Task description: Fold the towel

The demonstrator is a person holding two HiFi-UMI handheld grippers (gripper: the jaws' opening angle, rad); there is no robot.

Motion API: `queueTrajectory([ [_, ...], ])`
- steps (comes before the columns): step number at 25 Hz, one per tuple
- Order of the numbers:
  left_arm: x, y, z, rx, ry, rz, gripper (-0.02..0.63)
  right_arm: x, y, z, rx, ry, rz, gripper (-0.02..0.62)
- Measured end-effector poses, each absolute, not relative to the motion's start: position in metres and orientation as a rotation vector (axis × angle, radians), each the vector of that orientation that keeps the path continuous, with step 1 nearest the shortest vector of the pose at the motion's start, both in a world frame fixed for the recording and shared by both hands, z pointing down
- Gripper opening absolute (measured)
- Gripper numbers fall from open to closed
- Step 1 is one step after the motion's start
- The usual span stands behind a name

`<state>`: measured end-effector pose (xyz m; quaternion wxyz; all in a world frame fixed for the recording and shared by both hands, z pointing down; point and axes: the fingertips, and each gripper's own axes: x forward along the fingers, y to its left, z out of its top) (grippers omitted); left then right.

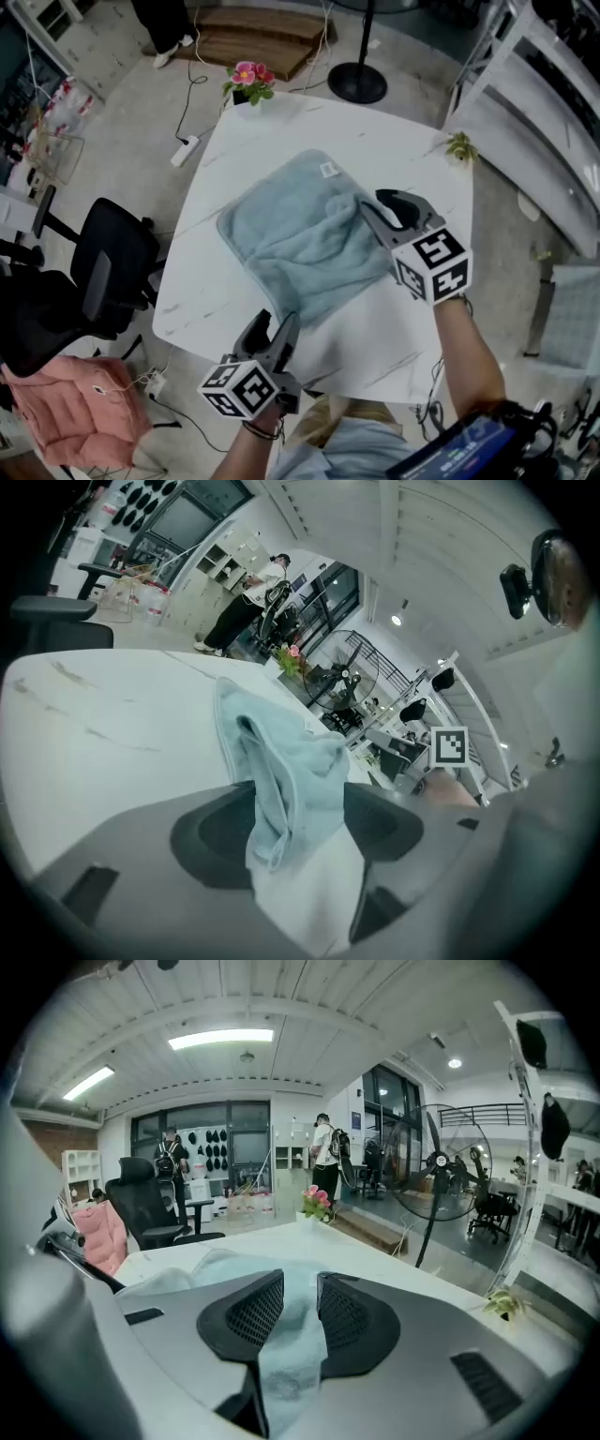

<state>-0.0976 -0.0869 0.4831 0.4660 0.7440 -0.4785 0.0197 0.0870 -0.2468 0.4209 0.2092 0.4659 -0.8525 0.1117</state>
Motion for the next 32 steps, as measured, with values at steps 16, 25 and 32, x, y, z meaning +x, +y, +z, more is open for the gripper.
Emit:
queueTrajectory([
  [16,-0.096,-0.082,0.493,1.817,-1.23,0.128,0.028,0.152,-0.148,0.524,1.069,-2.234,0.681,0.173],
  [25,-0.085,-0.08,0.482,1.797,-1.238,0.132,0.026,0.151,-0.147,0.551,0.946,-2.207,0.8,0.061],
  [32,-0.083,-0.067,0.454,1.784,-1.289,0.049,0.025,0.159,-0.13,0.517,0.933,-2.308,0.816,0.054],
])
